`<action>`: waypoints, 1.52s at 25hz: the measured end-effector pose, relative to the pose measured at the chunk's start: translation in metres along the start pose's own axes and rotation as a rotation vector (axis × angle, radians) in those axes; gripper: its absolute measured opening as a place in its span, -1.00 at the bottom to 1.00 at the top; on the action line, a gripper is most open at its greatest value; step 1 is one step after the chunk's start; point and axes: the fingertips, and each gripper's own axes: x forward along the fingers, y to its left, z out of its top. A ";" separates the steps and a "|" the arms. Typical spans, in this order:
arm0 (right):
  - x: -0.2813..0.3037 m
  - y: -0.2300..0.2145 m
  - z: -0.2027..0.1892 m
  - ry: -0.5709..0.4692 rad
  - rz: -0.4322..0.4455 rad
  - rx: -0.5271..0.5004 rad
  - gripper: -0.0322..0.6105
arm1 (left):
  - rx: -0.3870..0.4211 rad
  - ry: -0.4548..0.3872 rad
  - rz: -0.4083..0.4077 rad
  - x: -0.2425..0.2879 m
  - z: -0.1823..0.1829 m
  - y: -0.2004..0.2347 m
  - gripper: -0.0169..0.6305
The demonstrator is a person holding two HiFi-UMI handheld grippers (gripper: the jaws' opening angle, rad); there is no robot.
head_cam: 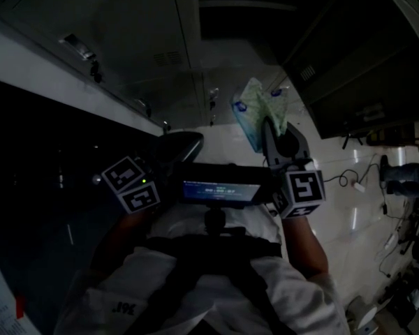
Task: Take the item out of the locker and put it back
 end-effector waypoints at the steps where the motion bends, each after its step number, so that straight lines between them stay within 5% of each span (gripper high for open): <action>1: 0.000 0.001 -0.001 0.005 0.002 0.001 -0.81 | 0.003 0.007 -0.004 0.001 -0.001 -0.001 -0.97; 32: 0.011 0.002 -0.006 0.042 0.056 -0.010 -0.81 | 0.048 0.029 -0.073 0.009 0.002 -0.021 -0.97; 38: 0.012 0.004 -0.009 0.048 0.057 -0.004 -0.81 | 0.134 -0.008 -0.091 0.011 0.010 -0.027 -0.97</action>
